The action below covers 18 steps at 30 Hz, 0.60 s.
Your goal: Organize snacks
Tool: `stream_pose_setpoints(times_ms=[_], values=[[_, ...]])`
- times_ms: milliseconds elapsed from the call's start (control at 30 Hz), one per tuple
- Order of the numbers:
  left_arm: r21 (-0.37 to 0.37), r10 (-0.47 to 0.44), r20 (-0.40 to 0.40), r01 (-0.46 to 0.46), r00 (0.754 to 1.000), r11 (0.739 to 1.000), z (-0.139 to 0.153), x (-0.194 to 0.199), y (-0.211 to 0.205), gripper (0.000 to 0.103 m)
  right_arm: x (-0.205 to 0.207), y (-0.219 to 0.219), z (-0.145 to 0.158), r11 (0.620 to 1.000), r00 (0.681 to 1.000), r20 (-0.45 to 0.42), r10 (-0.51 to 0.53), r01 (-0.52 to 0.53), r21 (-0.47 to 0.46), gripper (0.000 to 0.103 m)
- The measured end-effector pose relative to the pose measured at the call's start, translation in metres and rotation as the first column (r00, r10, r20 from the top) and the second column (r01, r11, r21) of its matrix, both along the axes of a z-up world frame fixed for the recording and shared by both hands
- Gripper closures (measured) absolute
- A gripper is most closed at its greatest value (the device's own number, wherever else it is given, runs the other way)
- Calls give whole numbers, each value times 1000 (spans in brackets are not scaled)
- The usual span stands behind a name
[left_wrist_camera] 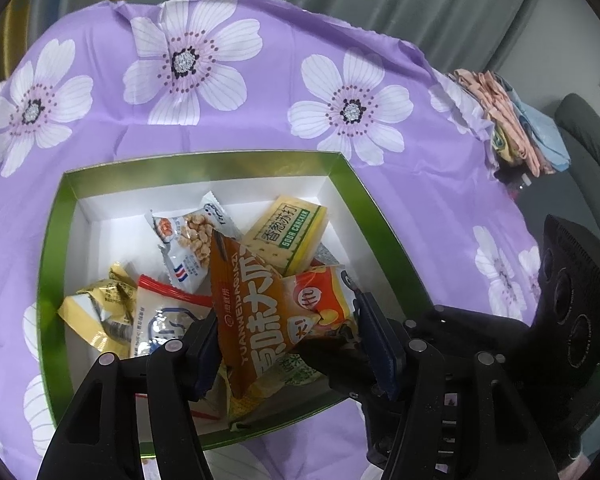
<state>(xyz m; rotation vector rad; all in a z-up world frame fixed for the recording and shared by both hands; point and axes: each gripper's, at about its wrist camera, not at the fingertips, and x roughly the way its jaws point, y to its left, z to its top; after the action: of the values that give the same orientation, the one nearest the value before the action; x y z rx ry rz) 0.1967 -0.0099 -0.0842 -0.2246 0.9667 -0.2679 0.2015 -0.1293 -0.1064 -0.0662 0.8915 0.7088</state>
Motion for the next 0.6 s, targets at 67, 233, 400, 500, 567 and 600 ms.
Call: stream_pose_setpoints(times_ms=[67,233,400,500,567,600], values=[[30,13,6,-13,1000,999,3,-2,-1,41,-3,-1,3,1000,1000,0,-11,11,-6,70],[99,41,27,-43,999,994,16,-16,-3,32,-15,-9,21,999,998,43,-50,51,-8,42],[147,72,53,-79,996,986,33,-30,-1,32,-28,-17,37,997,994,81,-75,78,-27,35],[166,82,69,-92,994,982,44,-41,1,28,-38,-19,49,997,992,105,-75,78,-26,32],[179,86,85,-100,993,979,52,-48,2,20,-44,-20,57,996,990,119,-77,81,-28,32],[189,89,93,-106,992,976,56,-52,3,20,-47,-20,61,996,989,125,-79,83,-27,31]])
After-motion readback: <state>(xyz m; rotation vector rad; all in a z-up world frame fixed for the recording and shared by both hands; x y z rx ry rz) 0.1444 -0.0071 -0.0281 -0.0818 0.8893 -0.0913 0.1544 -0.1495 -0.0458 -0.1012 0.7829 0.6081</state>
